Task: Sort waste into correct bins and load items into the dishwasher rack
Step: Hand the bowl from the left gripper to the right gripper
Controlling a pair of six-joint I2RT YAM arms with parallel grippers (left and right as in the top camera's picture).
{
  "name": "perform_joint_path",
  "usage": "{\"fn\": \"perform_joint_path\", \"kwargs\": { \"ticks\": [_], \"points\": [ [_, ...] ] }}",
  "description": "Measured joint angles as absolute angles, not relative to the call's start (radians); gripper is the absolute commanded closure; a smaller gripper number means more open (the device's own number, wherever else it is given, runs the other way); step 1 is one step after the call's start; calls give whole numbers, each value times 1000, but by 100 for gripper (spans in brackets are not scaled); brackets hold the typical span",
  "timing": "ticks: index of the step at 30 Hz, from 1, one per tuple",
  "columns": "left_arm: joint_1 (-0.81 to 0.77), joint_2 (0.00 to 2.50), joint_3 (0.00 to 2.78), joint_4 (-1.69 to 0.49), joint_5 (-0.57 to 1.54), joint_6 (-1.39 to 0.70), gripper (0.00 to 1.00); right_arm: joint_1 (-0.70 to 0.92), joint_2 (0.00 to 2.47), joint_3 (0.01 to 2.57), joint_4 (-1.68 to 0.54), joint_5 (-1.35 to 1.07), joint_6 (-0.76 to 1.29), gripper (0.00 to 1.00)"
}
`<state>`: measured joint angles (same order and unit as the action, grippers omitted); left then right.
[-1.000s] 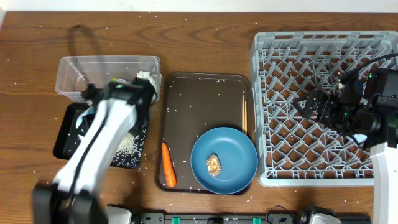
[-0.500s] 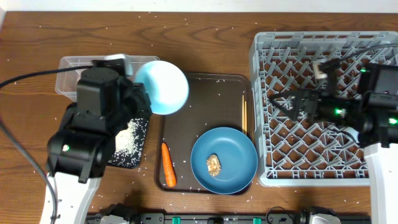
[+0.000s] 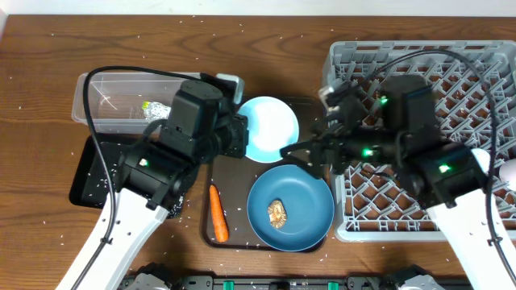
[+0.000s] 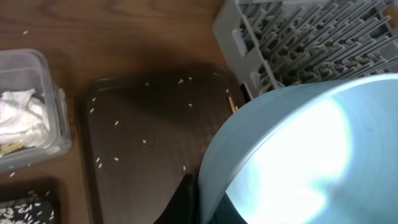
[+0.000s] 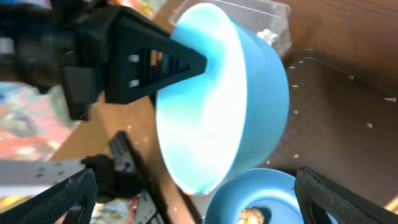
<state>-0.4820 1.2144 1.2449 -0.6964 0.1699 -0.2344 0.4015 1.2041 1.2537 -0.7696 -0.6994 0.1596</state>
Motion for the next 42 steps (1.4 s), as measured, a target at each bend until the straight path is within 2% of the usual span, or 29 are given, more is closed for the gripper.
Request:
{"fn": "perform_joint_path", "kwargs": {
  "ticks": [8,14,15,20,30,31,34,35,37,42],
  "points": [
    [-550,1214,1245,-680,151,-234,94,464,1242,1254,-741,-476,211,14],
    [-619,1214,1245,-674,142,-234,94,464,1317,1254,-691,-447,223,43],
    [-619,1214,1245,-677,134,-233,94,464,1322,1254,-690,-447,231,51],
    [-625,1217,1245,-680,107,-231,94,464,1322,1254,-673,-472,234,67],
    [-628,1217,1245,-650,59,-230,91,475,1323,1256,-692,-423,235,82],
    [-629,1217,1245,-648,59,-230,88,475,1323,1256,-693,-421,236,82],
    [-629,1217,1245,-645,58,-229,87,476,1323,1256,-705,-427,235,81],
    [-629,1217,1245,-645,58,-230,83,476,1323,1256,-709,-429,235,81],
    [-629,1217,1245,-645,56,-224,68,476,1323,1256,-715,-432,234,81],
    [-628,1217,1245,-639,45,-226,53,477,1323,1256,-745,-424,231,82]
  ]
}}
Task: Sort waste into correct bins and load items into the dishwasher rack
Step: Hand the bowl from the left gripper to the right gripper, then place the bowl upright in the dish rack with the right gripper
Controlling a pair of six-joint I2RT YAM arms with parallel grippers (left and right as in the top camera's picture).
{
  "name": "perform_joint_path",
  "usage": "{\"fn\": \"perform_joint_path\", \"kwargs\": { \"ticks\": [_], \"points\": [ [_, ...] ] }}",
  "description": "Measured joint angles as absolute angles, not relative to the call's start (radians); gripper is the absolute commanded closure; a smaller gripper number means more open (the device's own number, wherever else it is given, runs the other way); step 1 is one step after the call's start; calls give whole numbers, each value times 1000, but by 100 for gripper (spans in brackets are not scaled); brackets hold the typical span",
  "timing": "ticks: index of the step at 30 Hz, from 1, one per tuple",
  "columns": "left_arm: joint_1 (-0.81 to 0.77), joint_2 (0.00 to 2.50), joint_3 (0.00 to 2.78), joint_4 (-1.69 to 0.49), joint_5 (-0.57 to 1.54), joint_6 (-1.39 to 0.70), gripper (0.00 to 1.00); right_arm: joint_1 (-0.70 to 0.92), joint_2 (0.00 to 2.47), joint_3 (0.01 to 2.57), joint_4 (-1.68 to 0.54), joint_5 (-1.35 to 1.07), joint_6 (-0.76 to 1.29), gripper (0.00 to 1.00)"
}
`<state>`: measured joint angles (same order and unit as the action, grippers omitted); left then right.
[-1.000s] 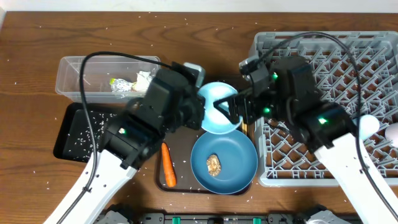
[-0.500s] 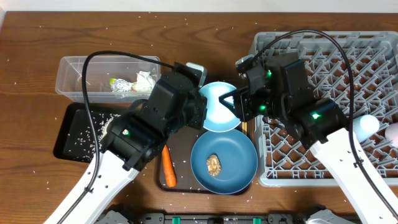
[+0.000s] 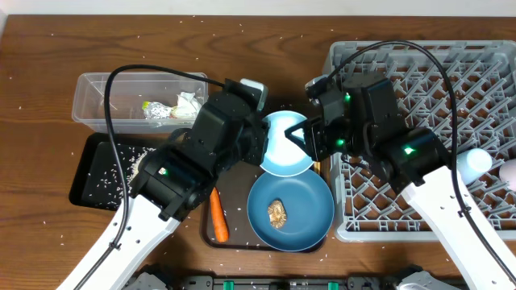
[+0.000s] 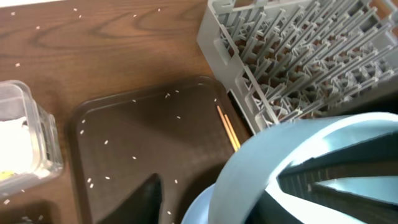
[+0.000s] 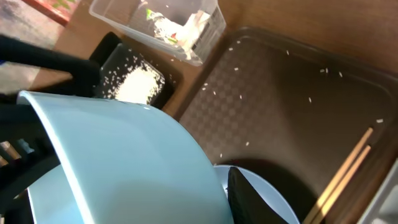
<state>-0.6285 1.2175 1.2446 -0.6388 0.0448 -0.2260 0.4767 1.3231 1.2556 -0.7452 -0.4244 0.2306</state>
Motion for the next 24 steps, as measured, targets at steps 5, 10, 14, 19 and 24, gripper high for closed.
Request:
{"fn": "perform_joint_path", "kwargs": {
  "ticks": [5,10,14,19,24],
  "points": [
    [-629,1217,1245,-640,25,-228,48,474,1313,1256,-796,-320,230,83],
    [-630,1210,1245,-640,17,-228,48,432,1261,1255,-876,-130,233,83],
    [-629,1195,1245,-640,7,-228,48,353,1213,1255,-915,101,251,83],
    [-628,1189,1245,-647,0,-228,48,271,1202,1255,-917,364,258,84],
    [-628,1189,1245,-648,-1,-228,47,208,1203,1255,-871,612,260,86]
  ]
}}
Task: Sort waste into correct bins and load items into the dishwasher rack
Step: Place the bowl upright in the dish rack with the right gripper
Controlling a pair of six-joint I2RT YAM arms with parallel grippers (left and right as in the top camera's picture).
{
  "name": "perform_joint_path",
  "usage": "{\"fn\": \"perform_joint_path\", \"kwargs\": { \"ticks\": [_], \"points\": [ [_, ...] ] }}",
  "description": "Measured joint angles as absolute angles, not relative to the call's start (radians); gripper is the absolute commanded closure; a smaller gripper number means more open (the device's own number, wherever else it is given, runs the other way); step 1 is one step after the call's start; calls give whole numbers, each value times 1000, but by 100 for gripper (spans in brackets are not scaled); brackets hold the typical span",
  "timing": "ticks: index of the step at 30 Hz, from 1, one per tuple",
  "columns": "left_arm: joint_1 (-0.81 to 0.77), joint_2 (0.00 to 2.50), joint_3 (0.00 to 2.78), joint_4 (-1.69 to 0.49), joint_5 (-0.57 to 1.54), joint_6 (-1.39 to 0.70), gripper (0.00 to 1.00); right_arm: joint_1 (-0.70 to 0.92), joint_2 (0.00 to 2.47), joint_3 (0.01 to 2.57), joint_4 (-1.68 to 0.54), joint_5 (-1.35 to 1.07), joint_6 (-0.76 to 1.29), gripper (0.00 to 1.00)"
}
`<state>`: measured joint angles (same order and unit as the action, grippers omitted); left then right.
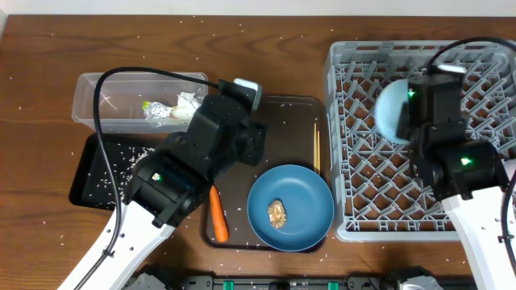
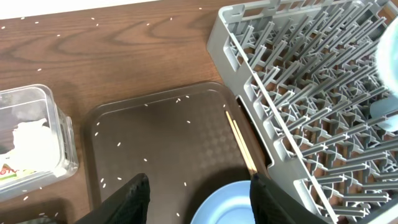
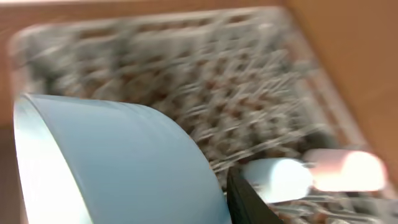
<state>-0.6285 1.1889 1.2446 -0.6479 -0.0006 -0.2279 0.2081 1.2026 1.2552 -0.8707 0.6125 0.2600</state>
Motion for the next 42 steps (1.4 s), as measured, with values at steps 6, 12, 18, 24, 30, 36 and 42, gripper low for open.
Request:
{"fn": "perform_joint_path", "kwargs": {
  "ticks": [6,12,18,24,30,36,42],
  "points": [
    [-628,1189,1245,-655,-1,-228,48,147,1212,1255,-735,859,251,86],
    [-628,1189,1245,-656,-1,-228,48,91,1273,1256,-643,963,180,86],
    [-628,1189,1245,-673,-1,-228,47,61,1420,1256,-560,989,65,85],
    [-628,1189,1245,-675,-1,-228,48,64,1589,1256,-449,1001,-69,84],
    [-628,1189,1245,-678,-1,-228,48,98,1684,1256,-406,1015,-142,84],
    [-628,1189,1245,-690,-1,-228,48,135,1756,1255,-388,1015,-182,82],
    [-628,1189,1245,-700,-1,-228,48,143,1821,1256,-350,1045,-229,80]
  ]
}}
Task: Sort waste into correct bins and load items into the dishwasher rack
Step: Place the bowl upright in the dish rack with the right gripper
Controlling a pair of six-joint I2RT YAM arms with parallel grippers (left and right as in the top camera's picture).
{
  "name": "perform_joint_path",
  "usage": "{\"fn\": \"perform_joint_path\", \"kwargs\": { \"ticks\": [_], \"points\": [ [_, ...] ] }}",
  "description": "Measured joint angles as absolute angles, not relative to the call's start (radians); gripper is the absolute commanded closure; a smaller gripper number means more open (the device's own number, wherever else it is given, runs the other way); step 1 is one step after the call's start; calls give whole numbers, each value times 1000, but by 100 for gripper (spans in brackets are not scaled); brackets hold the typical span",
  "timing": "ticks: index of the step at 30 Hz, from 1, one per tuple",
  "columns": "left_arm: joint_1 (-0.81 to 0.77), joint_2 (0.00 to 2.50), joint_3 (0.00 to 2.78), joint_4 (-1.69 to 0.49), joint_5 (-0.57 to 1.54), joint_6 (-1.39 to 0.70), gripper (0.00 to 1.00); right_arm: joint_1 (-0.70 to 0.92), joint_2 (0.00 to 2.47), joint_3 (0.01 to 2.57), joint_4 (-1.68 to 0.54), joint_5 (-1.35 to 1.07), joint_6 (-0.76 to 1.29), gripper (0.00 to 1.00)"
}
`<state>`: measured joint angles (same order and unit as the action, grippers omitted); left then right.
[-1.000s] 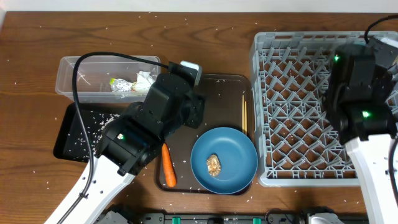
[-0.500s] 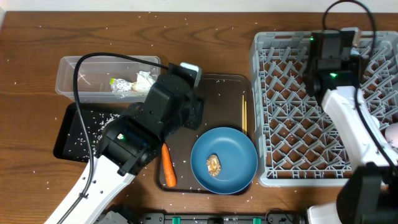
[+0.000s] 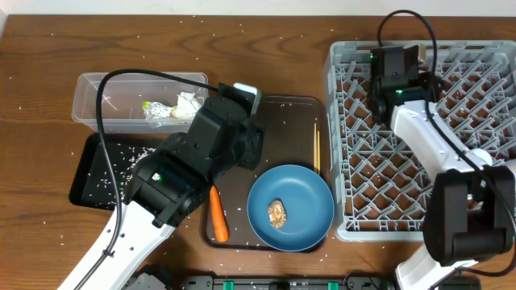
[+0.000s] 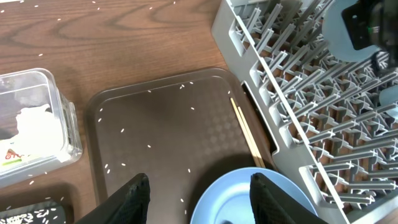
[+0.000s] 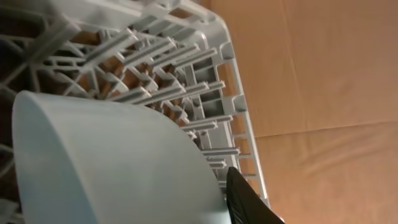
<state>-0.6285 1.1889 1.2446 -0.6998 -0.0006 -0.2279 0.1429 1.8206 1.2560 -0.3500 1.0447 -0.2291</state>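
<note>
The light blue bowl (image 5: 112, 162) fills the right wrist view, and my right gripper (image 3: 384, 97) is shut on its rim, one finger (image 5: 249, 199) showing beside it. The bowl (image 4: 339, 37) hangs low among the tines at the back left corner of the grey dishwasher rack (image 3: 427, 201). My left gripper (image 4: 202, 202) stands open and empty over the brown tray (image 3: 278, 113), just above the far edge of a blue plate (image 3: 302, 201) that carries a food scrap (image 3: 277, 213).
A carrot (image 3: 216, 213) lies on the tray's front left, chopsticks (image 3: 317, 149) along its right edge. A clear bin (image 3: 113, 101) with crumpled waste stands at the back left, a black tray (image 3: 85, 173) with rice in front of it. Rice grains dot the table.
My right gripper has moved with the bowl from above the rack's left middle to its back left corner, lower among the tines. My left gripper stays open over the tray, barely shifted.
First my left gripper held the bowl above the tray while the open right gripper faced it. Then both grippers were at the bowl. After that the right one held it over the rack and the left was empty. Now the bowl sits low in the rack's back left corner.
</note>
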Motion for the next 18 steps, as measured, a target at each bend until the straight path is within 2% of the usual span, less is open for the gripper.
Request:
{"fn": "perform_joint_path", "kwargs": {
  "ticks": [4,9,12,18],
  "points": [
    [-628,1189,1245,-700,-1,-228,48,155,1835,1256,-344,1072,-250,76],
    [-628,1189,1245,-700,-1,-228,48,182,1847,1256,-350,1069,-264,50],
    [-628,1189,1245,-700,-1,-228,48,205,1852,1256,-360,1053,-281,37],
    [-628,1189,1245,-700,-1,-228,47,248,1853,1256,-401,1013,-312,25]
  ]
}}
